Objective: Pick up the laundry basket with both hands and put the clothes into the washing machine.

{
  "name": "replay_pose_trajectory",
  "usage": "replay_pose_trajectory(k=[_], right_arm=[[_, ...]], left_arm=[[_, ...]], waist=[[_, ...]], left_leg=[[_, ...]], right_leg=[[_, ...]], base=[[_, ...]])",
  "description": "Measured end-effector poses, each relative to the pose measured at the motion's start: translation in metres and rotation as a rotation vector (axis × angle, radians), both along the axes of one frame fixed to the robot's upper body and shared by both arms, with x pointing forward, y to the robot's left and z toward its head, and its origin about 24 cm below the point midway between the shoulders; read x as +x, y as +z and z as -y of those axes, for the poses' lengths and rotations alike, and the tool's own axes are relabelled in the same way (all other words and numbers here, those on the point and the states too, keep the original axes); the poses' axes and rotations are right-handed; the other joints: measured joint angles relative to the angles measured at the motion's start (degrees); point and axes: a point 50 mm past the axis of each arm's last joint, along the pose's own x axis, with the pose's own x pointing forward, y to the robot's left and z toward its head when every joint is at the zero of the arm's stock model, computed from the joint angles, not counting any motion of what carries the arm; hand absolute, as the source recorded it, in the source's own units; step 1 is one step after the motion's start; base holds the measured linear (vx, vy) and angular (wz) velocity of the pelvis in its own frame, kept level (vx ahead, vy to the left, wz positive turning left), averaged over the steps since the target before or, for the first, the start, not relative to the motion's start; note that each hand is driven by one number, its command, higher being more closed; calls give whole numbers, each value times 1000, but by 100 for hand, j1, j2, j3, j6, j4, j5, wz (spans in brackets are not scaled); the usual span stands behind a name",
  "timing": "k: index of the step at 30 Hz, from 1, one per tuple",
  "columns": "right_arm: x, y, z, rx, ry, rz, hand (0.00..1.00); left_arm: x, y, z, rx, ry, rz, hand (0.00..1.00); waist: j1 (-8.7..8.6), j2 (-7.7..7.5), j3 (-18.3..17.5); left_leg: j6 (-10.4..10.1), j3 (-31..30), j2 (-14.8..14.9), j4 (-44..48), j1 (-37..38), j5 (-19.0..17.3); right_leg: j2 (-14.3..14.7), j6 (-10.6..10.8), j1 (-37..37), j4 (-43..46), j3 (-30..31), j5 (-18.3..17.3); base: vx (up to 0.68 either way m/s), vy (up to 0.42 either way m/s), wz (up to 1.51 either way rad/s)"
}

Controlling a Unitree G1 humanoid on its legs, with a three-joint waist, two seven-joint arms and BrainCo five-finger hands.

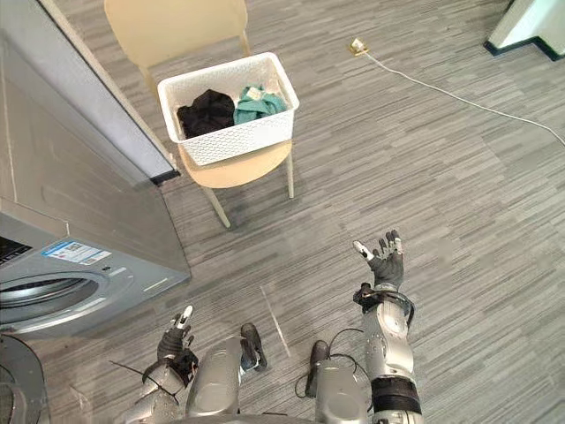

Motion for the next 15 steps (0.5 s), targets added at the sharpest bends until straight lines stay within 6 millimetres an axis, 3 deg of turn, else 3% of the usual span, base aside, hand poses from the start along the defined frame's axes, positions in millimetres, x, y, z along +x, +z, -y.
replay_pose_trajectory(k=[3,5,6,7,8,9,10,11,12,15], right_arm=[[12,11,-22,-11,82,44,0],[13,16,-36,-19,124,72,0],[14,17,-45,-27,159,80,0],[13,16,-51,-29,173,77,0],[9,11,-54,-21,169,57,0],[6,7,-53,-20,162,41,0],[4,5,-50,-29,155,30,0],[1,5,-47,-52,145,23,0],[-1,6,-45,-72,141,21,0],[-1,19,-37,-157,135,66,0]], left_arm=[[-4,-2,-1,9,3,-14,0],[-5,-2,-3,24,-4,-17,0],[-8,-2,-4,36,-10,-25,0],[-11,-3,-4,38,-12,-34,0],[-11,-4,-6,47,-27,-45,0],[-11,-4,-6,49,-35,-51,0],[-11,-4,-5,52,-47,-56,0],[-10,-3,-3,61,-62,-55,0],[-11,-3,2,68,-89,-53,0],[-6,0,4,74,-106,-37,0]], waist=[[23,-22,-1],[81,-39,-19],[163,-48,-22],[138,-79,-43],[134,-301,-133],[114,-409,-189],[114,-460,-207],[105,-466,-201],[32,-422,-236],[-24,-263,-374]], left_leg=[[67,33,6,100,256,-47],[192,73,68,317,366,-243],[132,108,172,363,540,-534],[-51,93,261,377,625,-736],[-43,84,207,409,632,-790],[-44,62,154,411,655,-805],[-38,-22,84,345,745,-819],[-48,-132,-13,181,939,-827],[-64,-277,-94,-23,1150,-814],[-242,-826,-77,-346,1195,-708]], right_leg=[[74,53,518,-589,39,375],[66,135,581,-308,207,349],[130,438,454,204,300,184],[157,737,265,765,287,-4],[-23,1238,-109,1640,272,-240],[-162,1531,-357,2198,240,-240],[-324,1589,-541,2762,134,-104],[-515,1504,-705,3272,-41,90],[-642,1172,-709,3435,-199,-208],[-730,599,-1165,2806,-247,-691]], base=[[192,70,4],[182,40,-24],[220,71,-43],[196,23,-24],[159,-35,13],[186,-68,31],[171,-55,42],[303,-117,65],[217,-92,69],[274,-187,78]])
